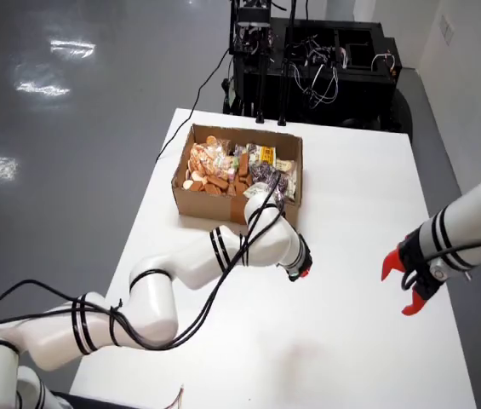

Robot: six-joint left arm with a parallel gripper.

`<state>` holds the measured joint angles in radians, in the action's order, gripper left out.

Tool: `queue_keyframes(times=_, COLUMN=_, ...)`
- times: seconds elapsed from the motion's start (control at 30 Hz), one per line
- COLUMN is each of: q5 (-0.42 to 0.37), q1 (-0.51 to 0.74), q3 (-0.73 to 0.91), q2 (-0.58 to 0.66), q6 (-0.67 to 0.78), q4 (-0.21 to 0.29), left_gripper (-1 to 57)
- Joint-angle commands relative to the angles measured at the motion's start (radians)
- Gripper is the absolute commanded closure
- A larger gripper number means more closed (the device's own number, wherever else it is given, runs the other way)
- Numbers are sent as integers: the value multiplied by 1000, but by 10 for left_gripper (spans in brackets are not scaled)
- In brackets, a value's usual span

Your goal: Grasp a snack and put it in the bin.

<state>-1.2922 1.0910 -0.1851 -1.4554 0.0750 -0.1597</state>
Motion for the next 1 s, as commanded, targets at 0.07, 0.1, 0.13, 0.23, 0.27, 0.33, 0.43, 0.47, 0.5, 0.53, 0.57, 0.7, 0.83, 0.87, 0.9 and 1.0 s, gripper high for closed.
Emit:
queue_keyframes(times=0.07, q5=-16, q1=48, q3=27, q2=13, q6=31, q4=18, left_gripper=568)
queue_keyframes(times=0.1, q5=-18, q1=57, q3=39, q2=19, q6=36, q4=20, left_gripper=568)
queue_keyframes(times=0.13, q5=-19, q1=65, q3=52, q2=26, q6=41, q4=22, left_gripper=568)
queue_keyframes(times=0.23, q5=-22, q1=87, q3=95, q2=49, q6=58, q4=25, left_gripper=569)
queue_keyframes(times=0.27, q5=-23, q1=93, q3=110, q2=57, q6=64, q4=26, left_gripper=569)
queue_keyframes(times=0.33, q5=-24, q1=103, q3=138, q2=73, q6=74, q4=28, left_gripper=569)
queue_keyframes(times=0.43, q5=-25, q1=115, q3=178, q2=95, q6=88, q4=30, left_gripper=569)
queue_keyframes(times=0.47, q5=-25, q1=119, q3=189, q2=101, q6=92, q4=31, left_gripper=569)
queue_keyframes(times=0.5, q5=-25, q1=121, q3=200, q2=107, q6=95, q4=34, left_gripper=569)
queue_keyframes(times=0.53, q5=-25, q1=123, q3=211, q2=113, q6=98, q4=36, left_gripper=569)
queue_keyframes(times=0.57, q5=-25, q1=125, q3=223, q2=121, q6=100, q4=40, left_gripper=569)
queue_keyframes(times=0.7, q5=-25, q1=128, q3=287, q2=162, q6=111, q4=52, left_gripper=569)
queue_keyframes(times=0.83, q5=-23, q1=128, q3=378, q2=222, q6=123, q4=57, left_gripper=569)
queue_keyframes(times=0.87, q5=-23, q1=128, q3=404, q2=239, q6=127, q4=57, left_gripper=569)
queue_keyframes(times=0.9, q5=-22, q1=127, q3=431, q2=256, q6=131, q4=57, left_gripper=569)
queue_keyframes(times=1.0, q5=-20, q1=123, q3=516, q2=311, q6=146, q4=57, left_gripper=569)
